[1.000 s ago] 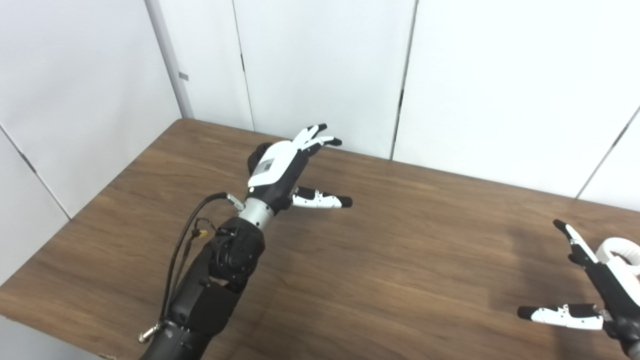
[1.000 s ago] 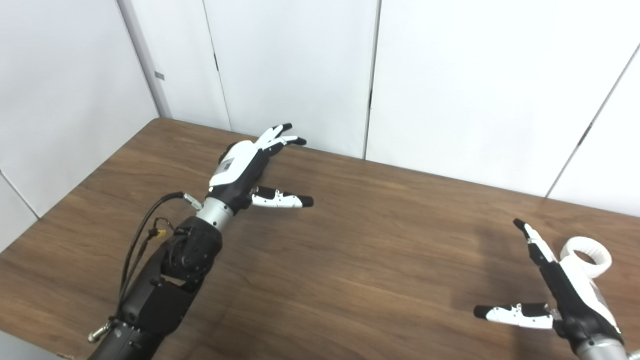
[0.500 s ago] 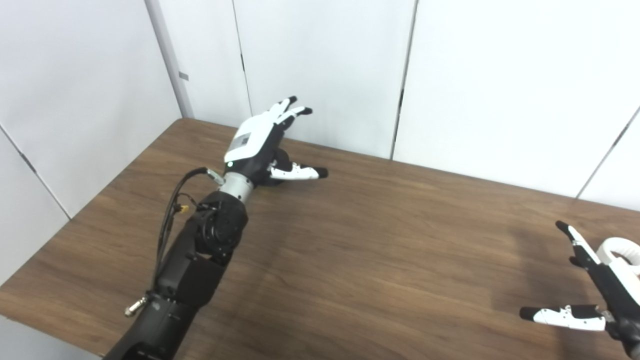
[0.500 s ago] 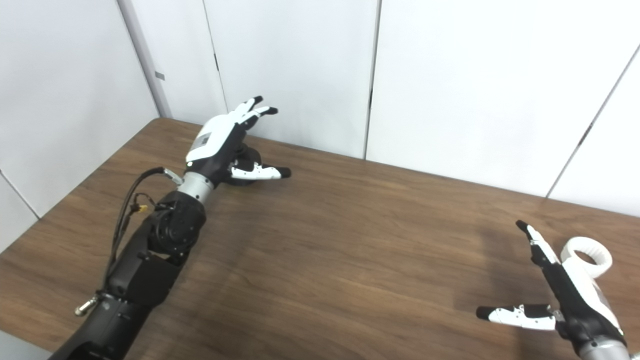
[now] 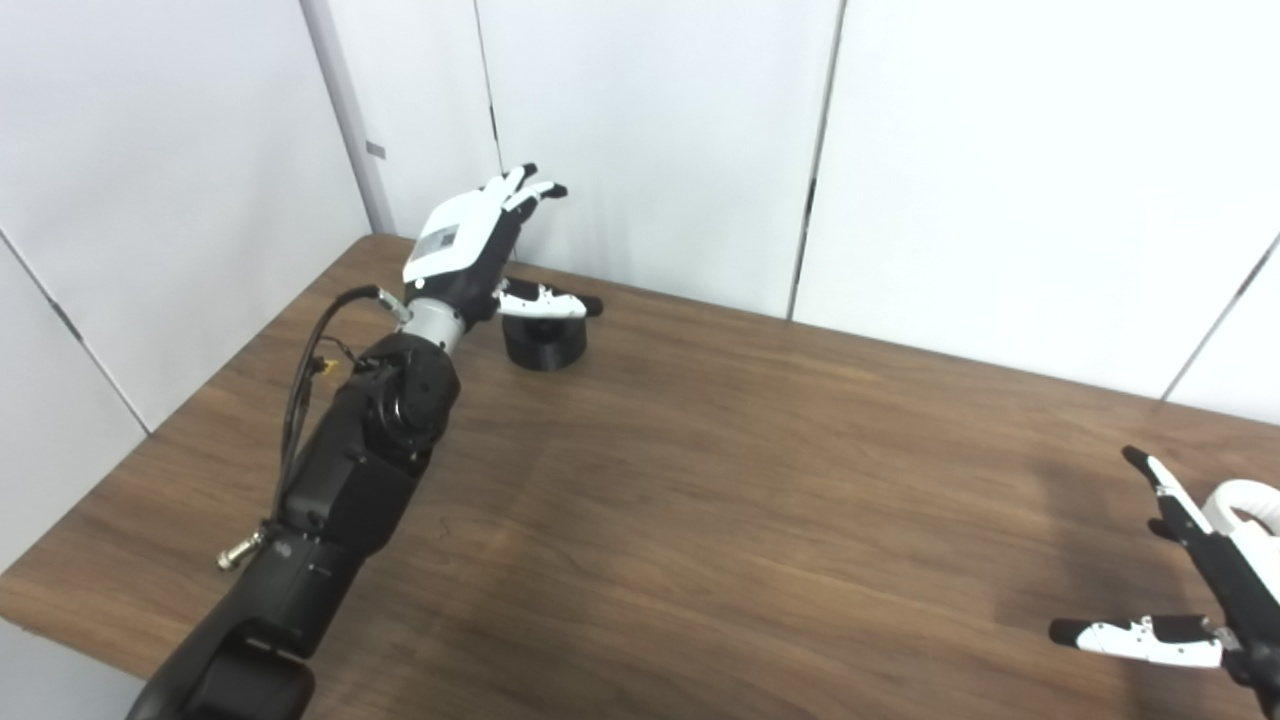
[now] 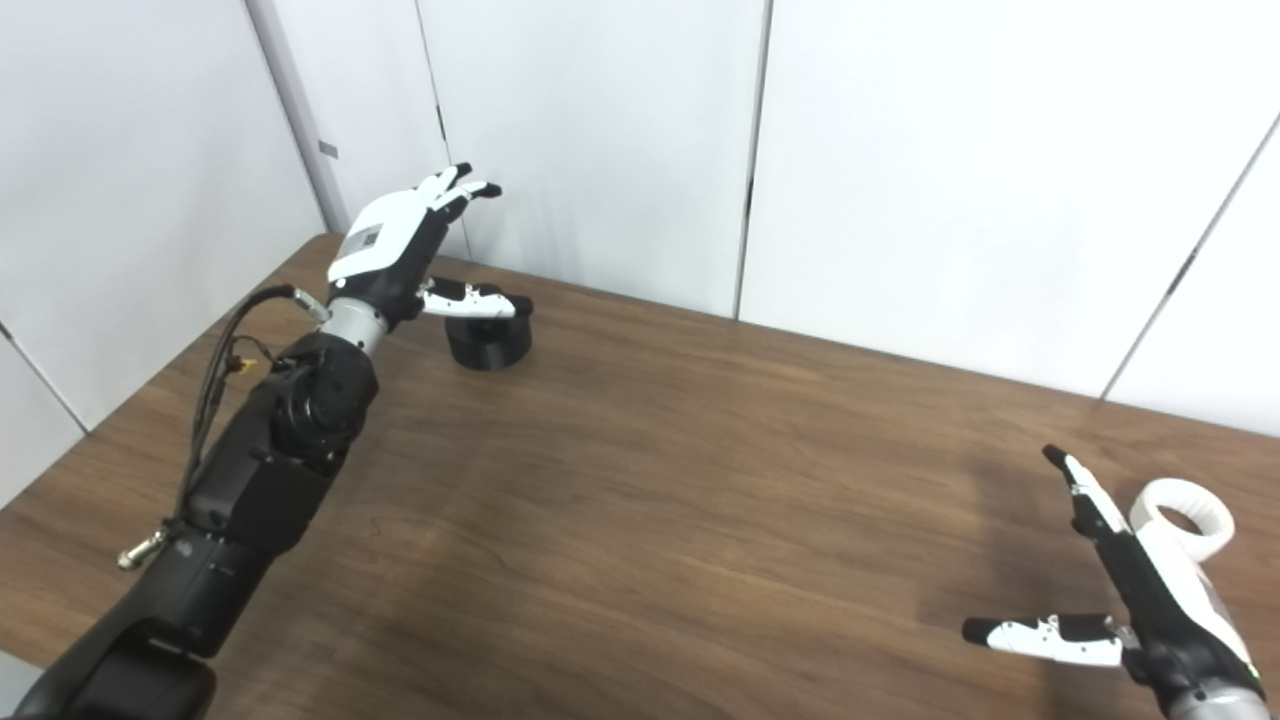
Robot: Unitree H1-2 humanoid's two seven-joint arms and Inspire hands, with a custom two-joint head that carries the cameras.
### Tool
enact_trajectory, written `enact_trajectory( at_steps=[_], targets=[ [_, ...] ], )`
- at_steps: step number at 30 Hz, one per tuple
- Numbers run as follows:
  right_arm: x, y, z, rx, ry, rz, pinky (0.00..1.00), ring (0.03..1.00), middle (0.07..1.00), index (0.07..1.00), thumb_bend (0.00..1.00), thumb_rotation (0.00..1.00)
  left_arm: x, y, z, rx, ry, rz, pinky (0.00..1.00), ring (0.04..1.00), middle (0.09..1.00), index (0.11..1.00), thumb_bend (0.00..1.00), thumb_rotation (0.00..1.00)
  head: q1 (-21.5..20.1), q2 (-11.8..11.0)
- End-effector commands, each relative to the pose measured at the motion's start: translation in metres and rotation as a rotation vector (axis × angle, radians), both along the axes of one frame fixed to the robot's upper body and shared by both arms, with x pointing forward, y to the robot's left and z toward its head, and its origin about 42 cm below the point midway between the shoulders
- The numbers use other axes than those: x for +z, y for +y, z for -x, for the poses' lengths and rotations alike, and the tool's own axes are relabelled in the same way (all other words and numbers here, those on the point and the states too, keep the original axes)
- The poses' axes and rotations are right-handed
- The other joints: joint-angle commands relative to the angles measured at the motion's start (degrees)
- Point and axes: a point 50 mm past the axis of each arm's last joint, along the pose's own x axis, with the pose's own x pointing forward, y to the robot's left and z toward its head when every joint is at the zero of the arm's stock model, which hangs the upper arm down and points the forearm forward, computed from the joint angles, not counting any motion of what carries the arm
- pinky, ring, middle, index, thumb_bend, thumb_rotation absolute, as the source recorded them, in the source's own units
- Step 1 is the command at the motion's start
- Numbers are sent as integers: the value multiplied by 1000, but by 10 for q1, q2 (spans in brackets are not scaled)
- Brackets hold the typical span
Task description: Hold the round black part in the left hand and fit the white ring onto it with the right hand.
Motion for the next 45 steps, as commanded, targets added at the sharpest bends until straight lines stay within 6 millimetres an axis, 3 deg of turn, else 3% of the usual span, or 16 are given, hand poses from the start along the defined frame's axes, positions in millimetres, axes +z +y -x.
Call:
enact_trajectory(
  at_steps=[1, 12, 15, 23, 33, 45],
  targets=[
    [21, -5, -7, 19, -91, 19, 900, 1000, 1000, 1000, 858, 211, 31, 10, -10, 23, -89, -54, 997, 1000, 995, 860, 1000, 429, 0, 1],
    [22, -6, -7, 21, -93, 18, 900, 1000, 1000, 1000, 852, 224, 20, 27, -15, 77, -44, -57, 929, 1000, 968, 829, 1000, 413, -2, 2],
    [21, -6, -6, 20, -94, 15, 904, 1000, 1000, 1000, 861, 247, 16, 31, -16, 90, -17, -67, 899, 1000, 966, 819, 1000, 450, -1, 2],
    [23, -6, -5, 19, -93, 14, 899, 1000, 1000, 1000, 890, 257, 9, 38, -20, 136, 93, -86, 936, 1000, 1000, 874, 1000, 564, -3, 4],
    [25, -6, -1, 19, -90, 10, 897, 1000, 1000, 1000, 904, 260, -4, 42, -26, 257, 214, -170, 952, 1000, 1000, 919, 1000, 635, -6, 8],
    [23, -7, 2, 15, -74, 7, 897, 1000, 1000, 1000, 926, 272, -18, 44, -37, 264, 287, -151, 1000, 1000, 1000, 914, 1000, 591, -11, 10]
  ],
)
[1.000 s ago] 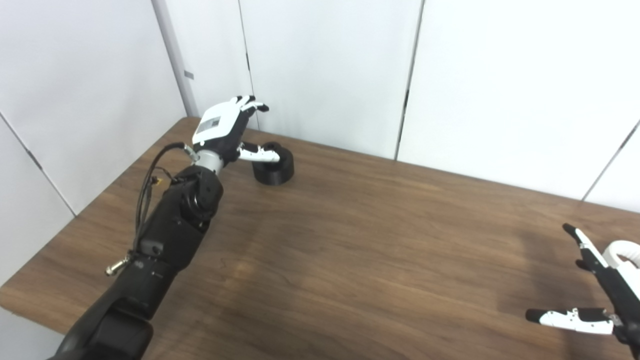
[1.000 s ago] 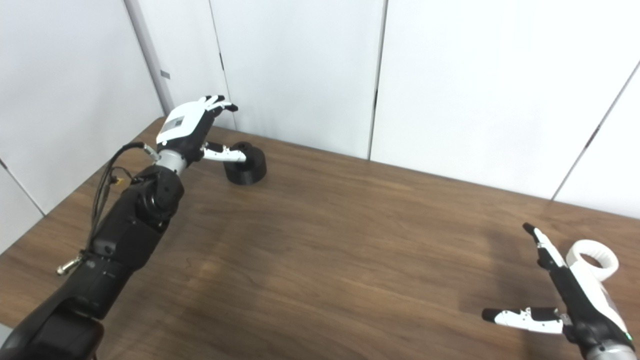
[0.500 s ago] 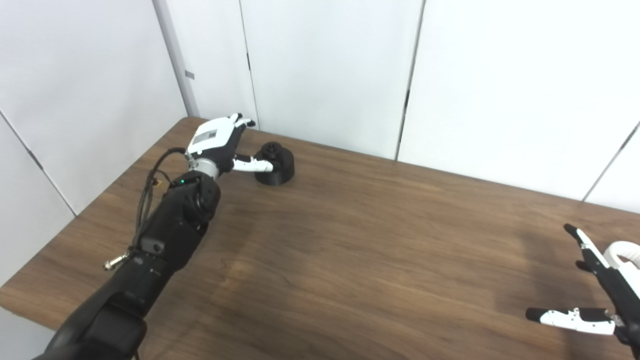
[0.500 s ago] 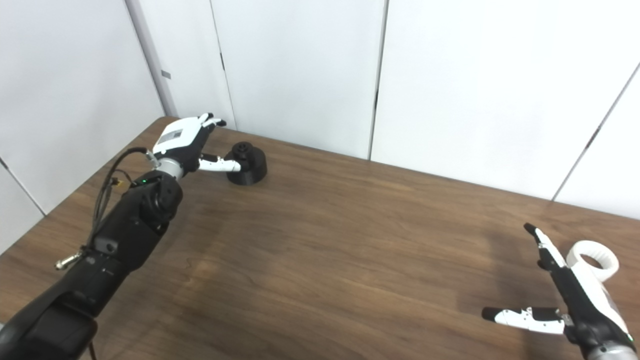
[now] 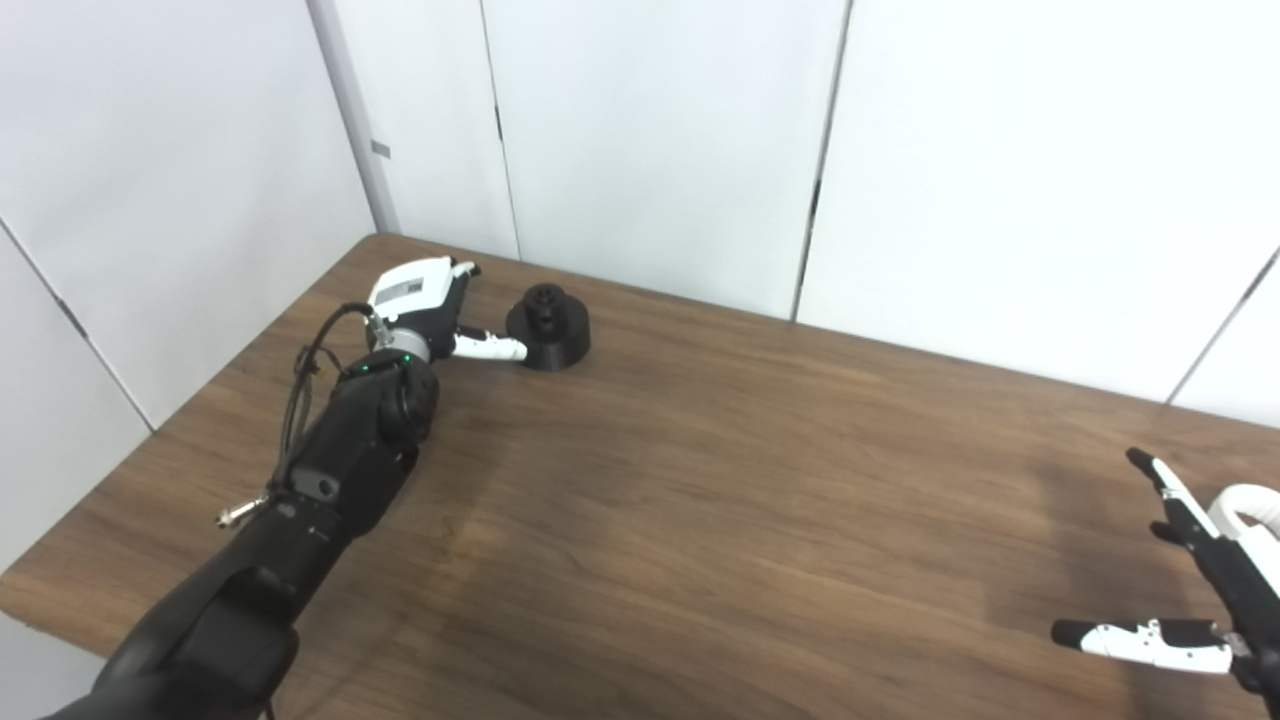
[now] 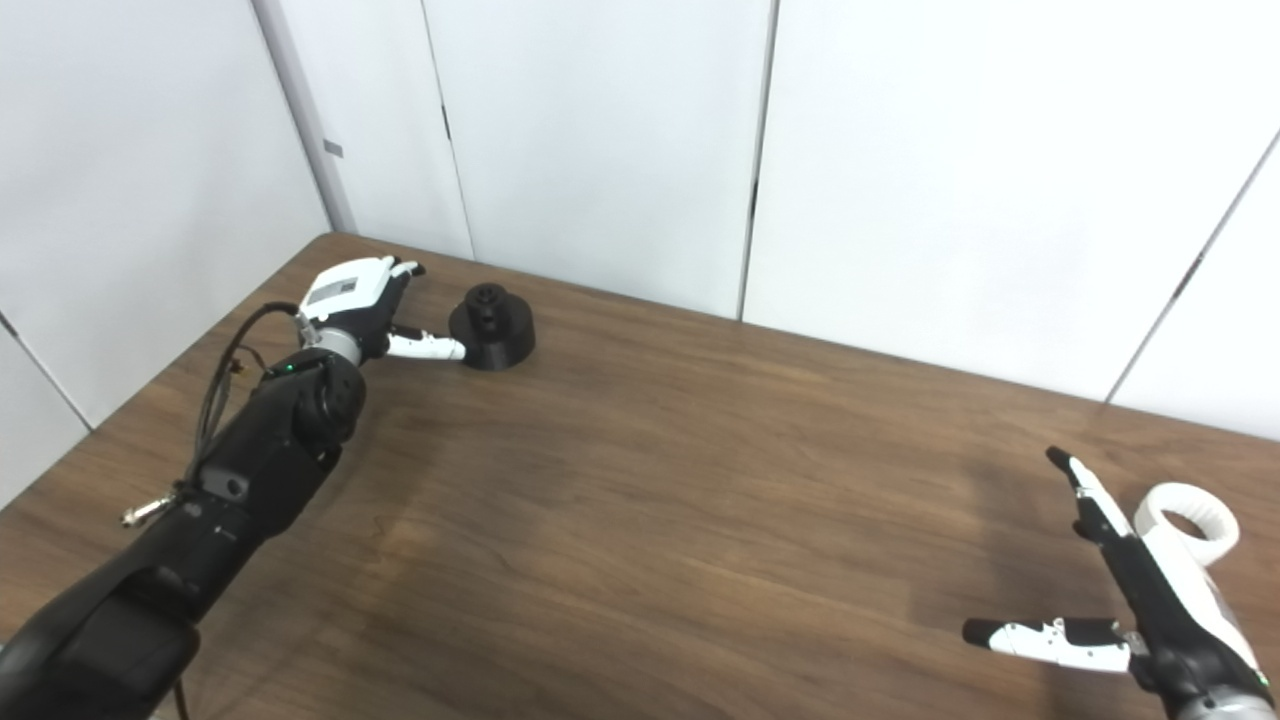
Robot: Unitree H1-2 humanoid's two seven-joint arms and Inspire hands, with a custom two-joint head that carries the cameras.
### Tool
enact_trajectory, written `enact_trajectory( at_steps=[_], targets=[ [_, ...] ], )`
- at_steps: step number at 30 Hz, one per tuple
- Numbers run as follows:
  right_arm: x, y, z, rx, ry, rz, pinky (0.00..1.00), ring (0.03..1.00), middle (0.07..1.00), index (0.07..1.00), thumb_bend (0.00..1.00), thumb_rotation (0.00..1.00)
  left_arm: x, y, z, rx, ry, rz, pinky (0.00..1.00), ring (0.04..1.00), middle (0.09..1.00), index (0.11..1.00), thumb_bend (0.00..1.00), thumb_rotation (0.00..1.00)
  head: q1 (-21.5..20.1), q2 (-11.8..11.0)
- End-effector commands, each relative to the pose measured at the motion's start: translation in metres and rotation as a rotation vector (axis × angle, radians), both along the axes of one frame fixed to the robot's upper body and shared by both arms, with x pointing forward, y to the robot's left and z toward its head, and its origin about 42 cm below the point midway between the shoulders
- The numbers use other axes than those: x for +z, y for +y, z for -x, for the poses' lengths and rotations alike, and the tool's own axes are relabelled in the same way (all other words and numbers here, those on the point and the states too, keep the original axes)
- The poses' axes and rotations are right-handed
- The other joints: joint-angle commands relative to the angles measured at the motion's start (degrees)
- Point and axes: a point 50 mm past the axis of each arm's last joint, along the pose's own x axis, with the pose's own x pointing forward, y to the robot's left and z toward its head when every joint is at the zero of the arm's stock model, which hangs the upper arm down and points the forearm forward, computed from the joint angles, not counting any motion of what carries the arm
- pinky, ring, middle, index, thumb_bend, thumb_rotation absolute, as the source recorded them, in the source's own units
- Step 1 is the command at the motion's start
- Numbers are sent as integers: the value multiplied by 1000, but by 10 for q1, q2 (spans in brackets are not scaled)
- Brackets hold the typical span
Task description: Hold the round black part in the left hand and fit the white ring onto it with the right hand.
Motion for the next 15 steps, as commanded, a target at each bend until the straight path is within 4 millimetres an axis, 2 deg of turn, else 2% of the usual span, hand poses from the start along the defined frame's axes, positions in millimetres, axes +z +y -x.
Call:
enact_trajectory(
  at_steps=[1, 15],
  targets=[
    [20, -5, -2, 4, -74, 17, 895, 1000, 1000, 1000, 926, 275, 36, 3, -16, -19, -96, -34, 1000, 1000, 1000, 911, 1000, 584, 0, 2],
    [24, -6, 4, 8, -73, 21, 884, 1000, 1000, 1000, 909, 257, 28, -8, -25, -55, -61, 3, 1000, 1000, 1000, 889, 1000, 549, -5, 8]
  ],
)
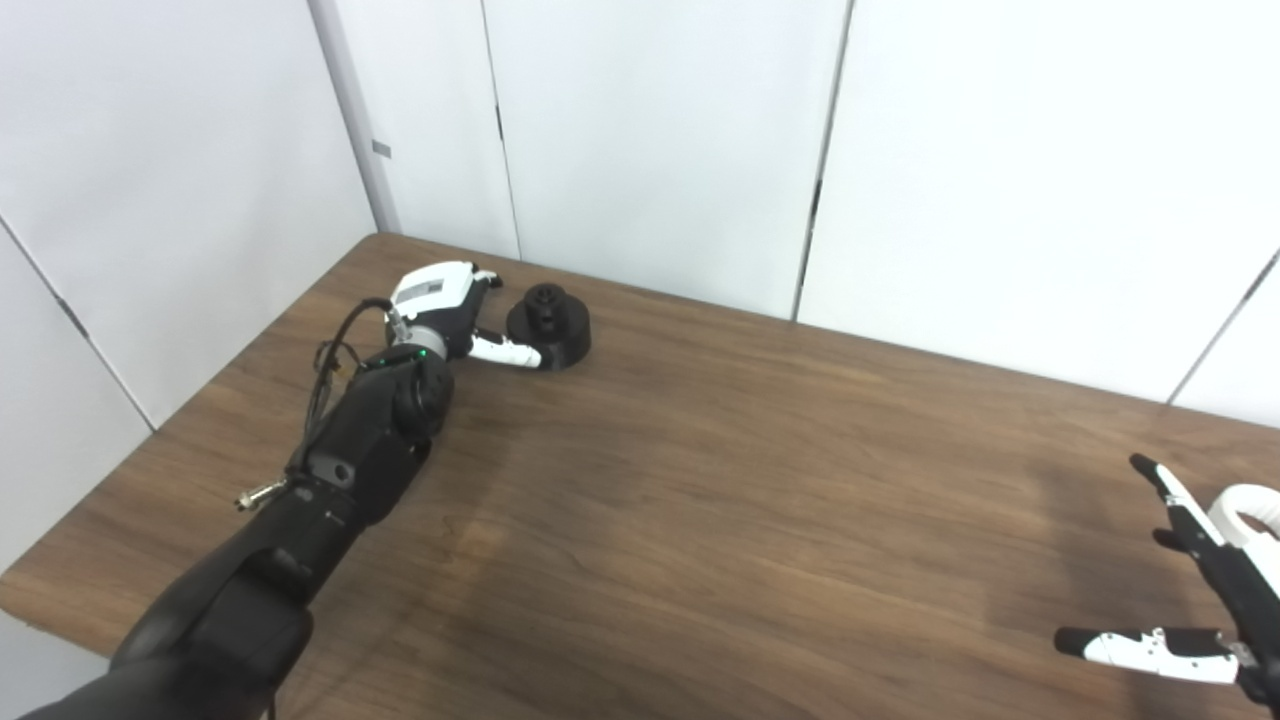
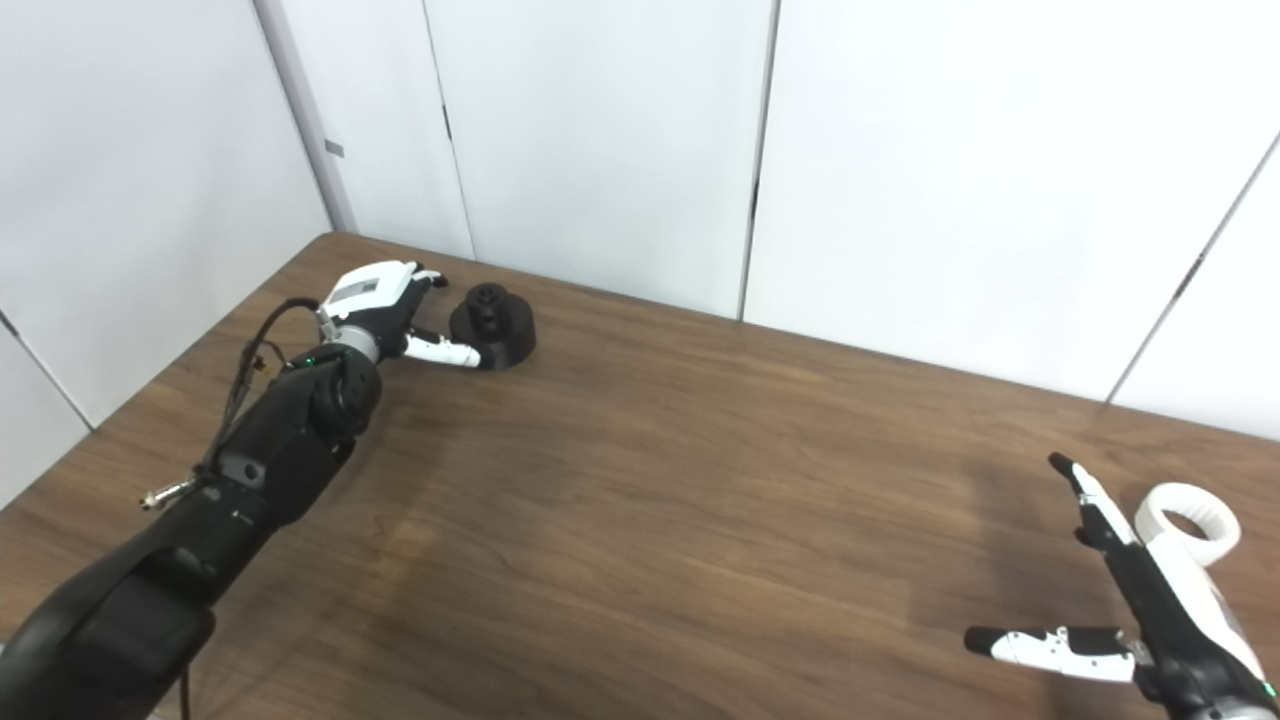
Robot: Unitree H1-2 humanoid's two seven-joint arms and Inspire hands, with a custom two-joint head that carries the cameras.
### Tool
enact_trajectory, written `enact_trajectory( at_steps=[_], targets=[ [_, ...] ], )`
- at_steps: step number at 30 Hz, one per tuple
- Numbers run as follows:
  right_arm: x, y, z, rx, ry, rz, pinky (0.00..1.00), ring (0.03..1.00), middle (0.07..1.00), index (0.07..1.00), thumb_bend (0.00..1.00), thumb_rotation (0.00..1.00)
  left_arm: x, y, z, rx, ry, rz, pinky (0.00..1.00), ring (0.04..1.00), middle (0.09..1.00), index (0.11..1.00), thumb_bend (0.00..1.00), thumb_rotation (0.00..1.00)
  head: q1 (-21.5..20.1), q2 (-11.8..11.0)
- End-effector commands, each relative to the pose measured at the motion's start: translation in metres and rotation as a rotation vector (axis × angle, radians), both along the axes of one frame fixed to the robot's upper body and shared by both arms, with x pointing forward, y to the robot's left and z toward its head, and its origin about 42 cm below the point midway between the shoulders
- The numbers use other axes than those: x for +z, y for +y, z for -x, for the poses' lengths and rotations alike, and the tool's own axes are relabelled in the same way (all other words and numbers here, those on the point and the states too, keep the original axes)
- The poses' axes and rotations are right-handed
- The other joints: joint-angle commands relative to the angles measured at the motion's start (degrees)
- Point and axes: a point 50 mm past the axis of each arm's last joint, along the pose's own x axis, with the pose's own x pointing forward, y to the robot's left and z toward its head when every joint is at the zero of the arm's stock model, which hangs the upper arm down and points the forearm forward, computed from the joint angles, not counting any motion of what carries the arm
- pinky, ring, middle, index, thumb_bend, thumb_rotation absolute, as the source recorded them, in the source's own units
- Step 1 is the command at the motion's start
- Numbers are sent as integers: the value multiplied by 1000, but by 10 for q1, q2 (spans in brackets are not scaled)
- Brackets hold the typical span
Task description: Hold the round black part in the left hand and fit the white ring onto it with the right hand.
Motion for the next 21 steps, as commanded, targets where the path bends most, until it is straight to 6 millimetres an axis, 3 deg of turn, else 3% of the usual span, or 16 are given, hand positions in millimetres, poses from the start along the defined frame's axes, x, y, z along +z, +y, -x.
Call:
enact_trajectory(
  at_steps=[1, 21],
  targets=[
    [22, -5, -2, 8, -71, 24, 880, 1000, 1000, 1000, 908, 257, 32, -1, -16, -11, -81, -10, 1000, 1000, 1000, 890, 1000, 545, 0, 2],
    [25, -3, 3, 4, -50, 19, 902, 1000, 1000, 1000, 896, 206, 14, -8, -15, -28, -155, 30, 1000, 1000, 1000, 884, 1000, 516, -10, 10]
  ],
)
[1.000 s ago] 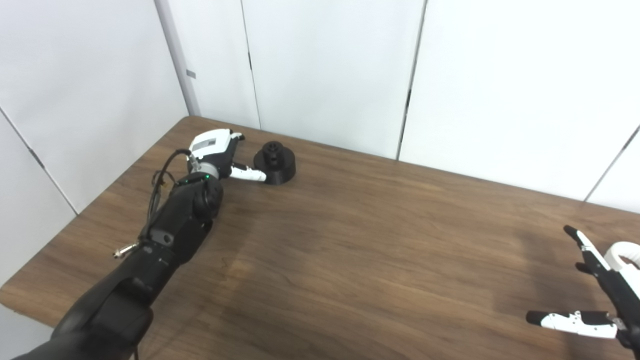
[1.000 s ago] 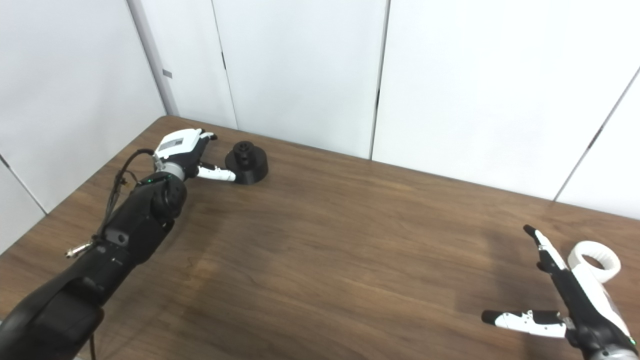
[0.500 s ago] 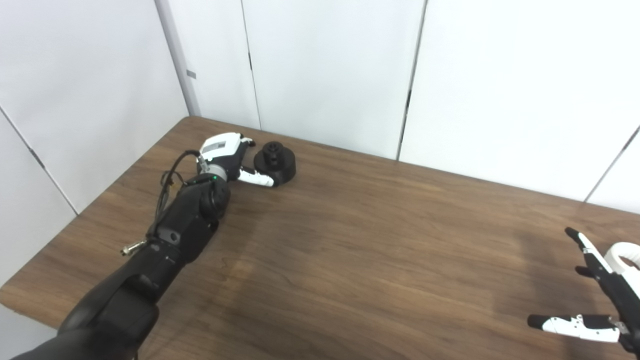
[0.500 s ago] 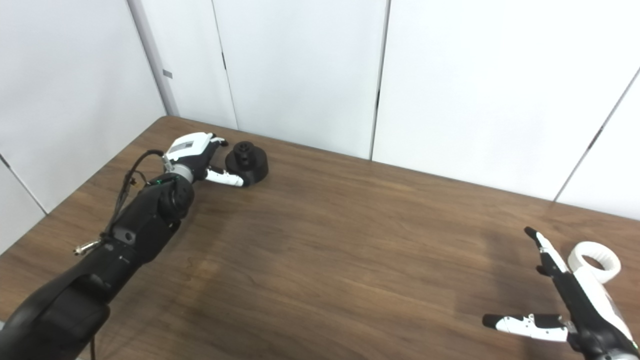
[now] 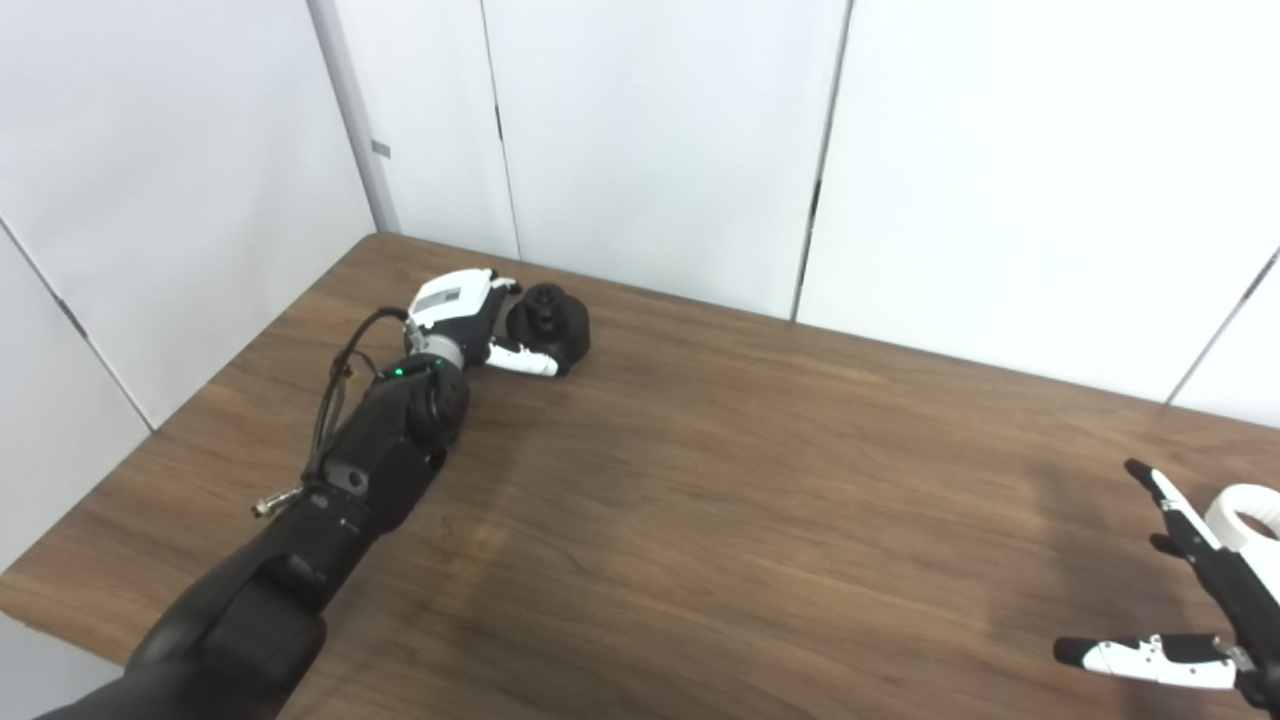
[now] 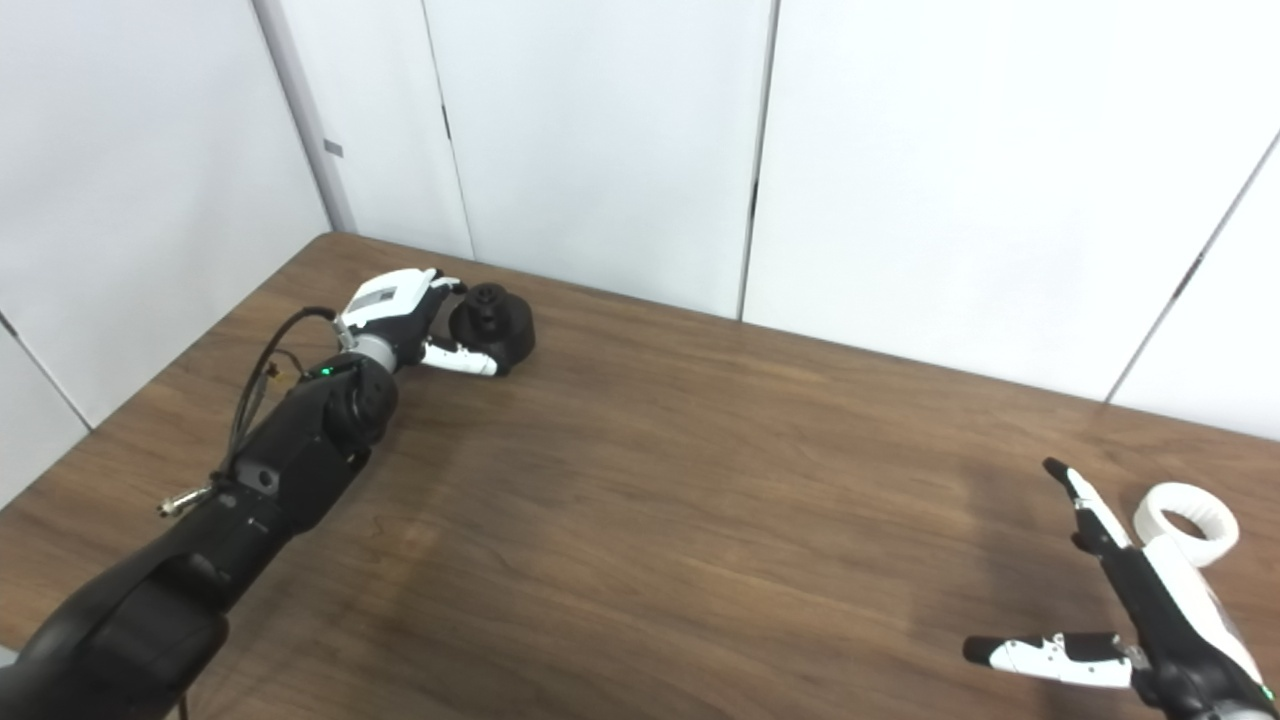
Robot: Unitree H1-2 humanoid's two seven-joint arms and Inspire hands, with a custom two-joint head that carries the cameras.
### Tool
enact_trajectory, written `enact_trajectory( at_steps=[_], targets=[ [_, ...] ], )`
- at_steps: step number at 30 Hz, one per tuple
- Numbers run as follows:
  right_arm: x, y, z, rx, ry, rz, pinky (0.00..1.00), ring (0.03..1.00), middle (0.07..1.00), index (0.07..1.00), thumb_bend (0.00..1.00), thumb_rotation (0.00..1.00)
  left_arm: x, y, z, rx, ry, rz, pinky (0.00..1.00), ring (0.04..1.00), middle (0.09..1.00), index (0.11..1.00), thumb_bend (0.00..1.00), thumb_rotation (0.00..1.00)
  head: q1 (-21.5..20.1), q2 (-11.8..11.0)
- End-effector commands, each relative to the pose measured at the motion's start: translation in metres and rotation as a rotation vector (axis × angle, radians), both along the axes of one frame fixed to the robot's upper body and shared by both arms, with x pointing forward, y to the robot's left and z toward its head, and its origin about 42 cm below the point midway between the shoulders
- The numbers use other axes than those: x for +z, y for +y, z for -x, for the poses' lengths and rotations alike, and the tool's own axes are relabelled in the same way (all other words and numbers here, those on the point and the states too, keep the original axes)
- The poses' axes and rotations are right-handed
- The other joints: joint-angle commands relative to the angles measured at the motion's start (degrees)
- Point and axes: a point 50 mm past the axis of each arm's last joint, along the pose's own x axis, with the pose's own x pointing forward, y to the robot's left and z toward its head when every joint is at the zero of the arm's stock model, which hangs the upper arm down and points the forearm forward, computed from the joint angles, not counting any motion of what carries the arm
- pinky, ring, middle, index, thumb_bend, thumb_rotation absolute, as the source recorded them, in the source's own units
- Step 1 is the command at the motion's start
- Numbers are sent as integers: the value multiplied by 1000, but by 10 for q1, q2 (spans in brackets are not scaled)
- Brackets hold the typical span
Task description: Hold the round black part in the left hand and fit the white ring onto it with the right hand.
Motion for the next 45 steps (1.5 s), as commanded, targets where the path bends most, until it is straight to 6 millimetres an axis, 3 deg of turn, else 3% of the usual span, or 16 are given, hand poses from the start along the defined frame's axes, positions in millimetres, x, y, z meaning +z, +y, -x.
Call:
enact_trajectory(
  at_steps=[1, 12, 16, 29, 45],
  targets=[
    [21, -4, -2, 7, -79, 21, 902, 1000, 1000, 1000, 897, 208, 26, 2, -13, -4, -114, -13, 1000, 1000, 1000, 882, 1000, 513, 0, 1],
    [21, -7, -1, 5, -75, 23, 905, 1000, 1000, 1000, 891, 201, 9, 1, -11, -3, -194, 34, 960, 1000, 987, 825, 1000, 409, 2, 4],
    [22, -8, 0, 8, -78, 20, 906, 1000, 1000, 1000, 892, 208, 4, 2, -11, -4, -194, 47, 995, 1000, 988, 816, 1000, 390, 1, 5],
    [24, -9, 3, 3, -68, 16, 912, 1000, 1000, 1000, 891, 216, -7, -6, -15, 29, -158, 58, 1000, 1000, 989, 820, 1000, 388, 0, 12],
    [26, -9, 5, 2, -56, 24, 926, 1000, 1000, 1000, 885, 216, -25, -19, -13, 19, -194, 188, 908, 978, 944, 755, 1000, 334, 0, 19]
  ],
)
